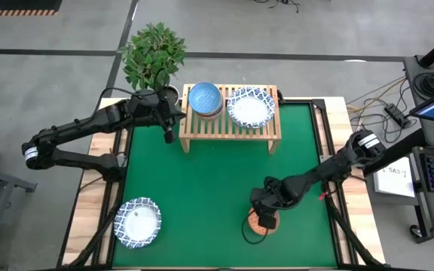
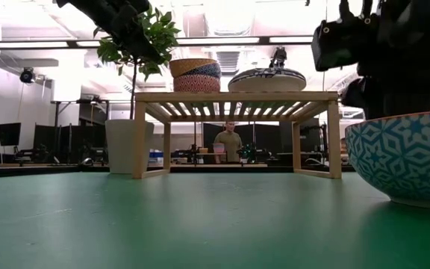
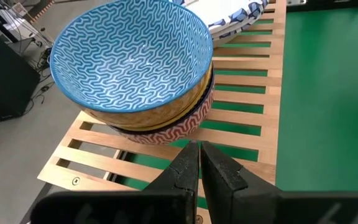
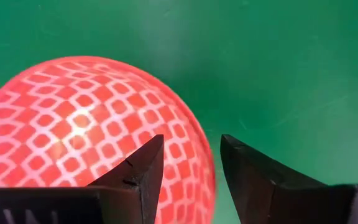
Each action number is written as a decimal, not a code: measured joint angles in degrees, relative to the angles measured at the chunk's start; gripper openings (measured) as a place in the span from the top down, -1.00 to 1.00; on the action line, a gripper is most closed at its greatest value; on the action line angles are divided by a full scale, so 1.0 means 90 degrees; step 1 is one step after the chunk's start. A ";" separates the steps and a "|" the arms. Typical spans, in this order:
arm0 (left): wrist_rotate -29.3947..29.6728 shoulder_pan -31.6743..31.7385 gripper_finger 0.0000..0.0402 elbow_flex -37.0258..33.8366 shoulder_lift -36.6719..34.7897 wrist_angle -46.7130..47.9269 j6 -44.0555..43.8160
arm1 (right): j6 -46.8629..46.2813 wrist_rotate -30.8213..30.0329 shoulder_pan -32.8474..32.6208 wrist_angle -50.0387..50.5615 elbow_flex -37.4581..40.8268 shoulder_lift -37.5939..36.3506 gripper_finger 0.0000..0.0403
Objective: Place and stack bowls onto a shelf
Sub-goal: Stack the orange bowl on top of the light blue bowl on the shelf
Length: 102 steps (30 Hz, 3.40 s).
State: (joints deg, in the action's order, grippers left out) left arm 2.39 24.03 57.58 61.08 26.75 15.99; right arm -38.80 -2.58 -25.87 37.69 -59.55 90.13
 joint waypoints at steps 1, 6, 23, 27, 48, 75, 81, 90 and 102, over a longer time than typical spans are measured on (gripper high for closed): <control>0.0000 0.0000 1.00 0.0000 0.0000 0.0001 0.0000 | 0.0005 0.0005 0.0000 -0.0055 0.0000 0.0056 0.27; 0.0000 0.0000 1.00 0.0000 0.0000 0.0004 0.0000 | -0.0023 0.0282 0.0000 -0.0335 0.0000 0.0323 0.39; 0.0002 0.0000 1.00 0.0000 0.0000 0.0009 0.0107 | -0.0875 0.0445 0.0353 -0.0551 0.0005 -0.0138 0.92; 0.0002 0.0000 1.00 0.0000 0.0000 0.0017 0.0190 | -0.1013 0.0355 0.0700 -0.0794 -0.0021 -0.0518 0.92; 0.0007 0.0000 1.00 0.0000 -0.0038 -0.0050 0.0501 | 0.2432 -0.2053 0.3020 -0.0821 -0.3141 -0.0882 0.93; 0.0012 0.0000 1.00 0.0000 -0.0243 -0.0038 0.0816 | 0.3660 -0.0543 0.5589 -0.0074 -0.6478 0.1549 0.87; 0.0012 0.0000 1.00 0.0000 -0.0243 -0.0004 0.0816 | 0.3722 -0.0550 0.5614 -0.0059 -0.6477 0.1571 0.87; 0.0010 0.0001 1.00 0.0000 -0.0238 -0.0057 0.0803 | 0.3715 -0.0572 0.5617 -0.0067 -0.6448 0.1571 0.87; 0.0010 0.0000 1.00 0.0000 -0.0231 -0.0137 0.0804 | 0.3698 -0.0590 0.5617 -0.0062 -0.6425 0.1571 0.86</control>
State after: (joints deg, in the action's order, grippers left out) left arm 2.48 24.03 57.58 59.00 25.52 23.22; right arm -5.52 -7.89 24.69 37.13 -117.37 104.27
